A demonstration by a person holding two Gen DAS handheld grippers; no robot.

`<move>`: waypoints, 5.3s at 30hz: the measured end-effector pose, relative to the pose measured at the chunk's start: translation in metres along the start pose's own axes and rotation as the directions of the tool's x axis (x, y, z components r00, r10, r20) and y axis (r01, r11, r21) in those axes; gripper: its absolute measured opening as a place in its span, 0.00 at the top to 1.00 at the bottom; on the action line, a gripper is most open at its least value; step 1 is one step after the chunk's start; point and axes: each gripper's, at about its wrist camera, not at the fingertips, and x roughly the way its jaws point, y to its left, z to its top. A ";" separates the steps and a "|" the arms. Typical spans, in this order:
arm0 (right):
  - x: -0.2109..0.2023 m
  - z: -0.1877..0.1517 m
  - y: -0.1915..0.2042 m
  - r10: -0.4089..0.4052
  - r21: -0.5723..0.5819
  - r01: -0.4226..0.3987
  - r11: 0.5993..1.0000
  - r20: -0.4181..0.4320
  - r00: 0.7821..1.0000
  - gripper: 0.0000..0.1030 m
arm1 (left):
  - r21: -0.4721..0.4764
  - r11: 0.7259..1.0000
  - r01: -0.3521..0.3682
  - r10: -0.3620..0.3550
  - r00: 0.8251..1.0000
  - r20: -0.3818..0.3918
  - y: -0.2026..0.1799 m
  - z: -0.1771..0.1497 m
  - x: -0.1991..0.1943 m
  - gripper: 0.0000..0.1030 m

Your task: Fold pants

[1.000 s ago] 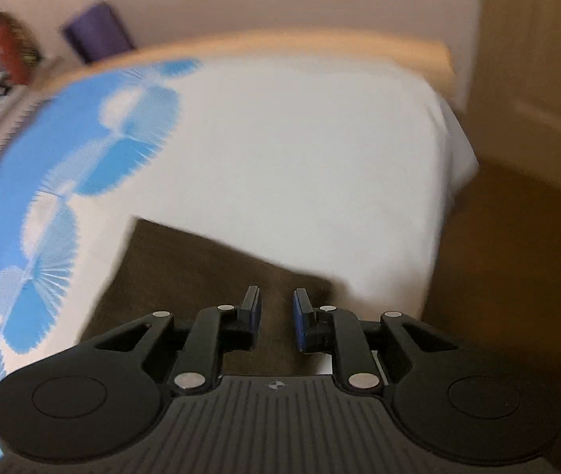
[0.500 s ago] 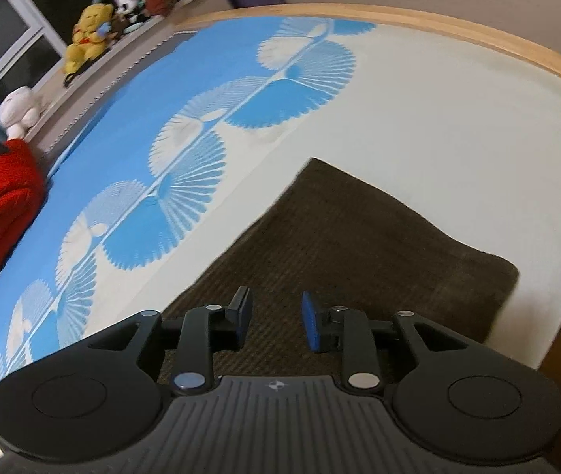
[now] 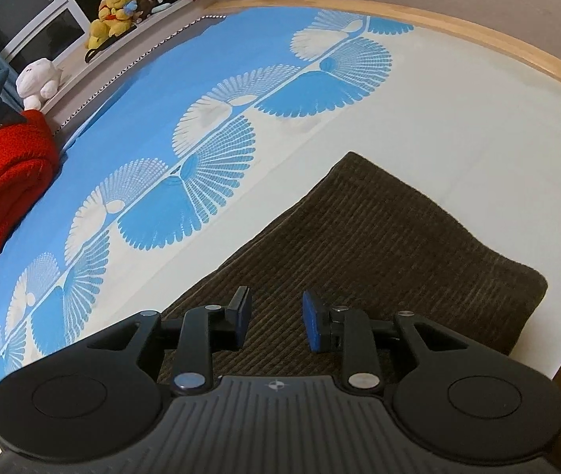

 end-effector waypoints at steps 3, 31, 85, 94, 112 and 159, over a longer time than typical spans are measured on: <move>-0.002 0.001 -0.007 -0.018 0.014 0.017 1.000 0.007 1.000 0.71 | -0.002 0.999 0.047 -0.047 0.999 -0.011 -0.001 0.000 0.001 0.77; 0.000 -0.016 -0.178 -0.100 0.511 0.099 0.854 -0.025 0.995 0.63 | 0.354 0.934 -0.039 0.001 0.994 0.109 -0.138 0.002 -0.010 0.41; -0.057 -0.287 0.217 0.475 -0.814 -0.429 0.391 -0.221 0.852 0.76 | 0.304 0.949 -0.082 0.051 0.993 0.108 -0.073 -0.015 -0.022 0.41; -0.054 -0.311 0.197 0.389 -0.837 -0.501 0.220 -0.396 0.832 0.67 | 0.333 0.940 -0.066 0.033 0.994 0.104 -0.093 -0.012 -0.019 0.41; -0.063 -0.297 0.214 0.441 -0.895 -0.392 0.212 -0.270 0.856 0.82 | 0.331 0.941 -0.068 0.040 0.995 0.090 -0.084 -0.012 -0.015 0.41; -0.018 -0.192 0.082 0.056 -0.134 -0.060 0.989 -0.027 0.998 0.44 | 0.659 0.674 0.333 -0.241 0.943 -0.229 -0.287 -0.091 0.017 0.82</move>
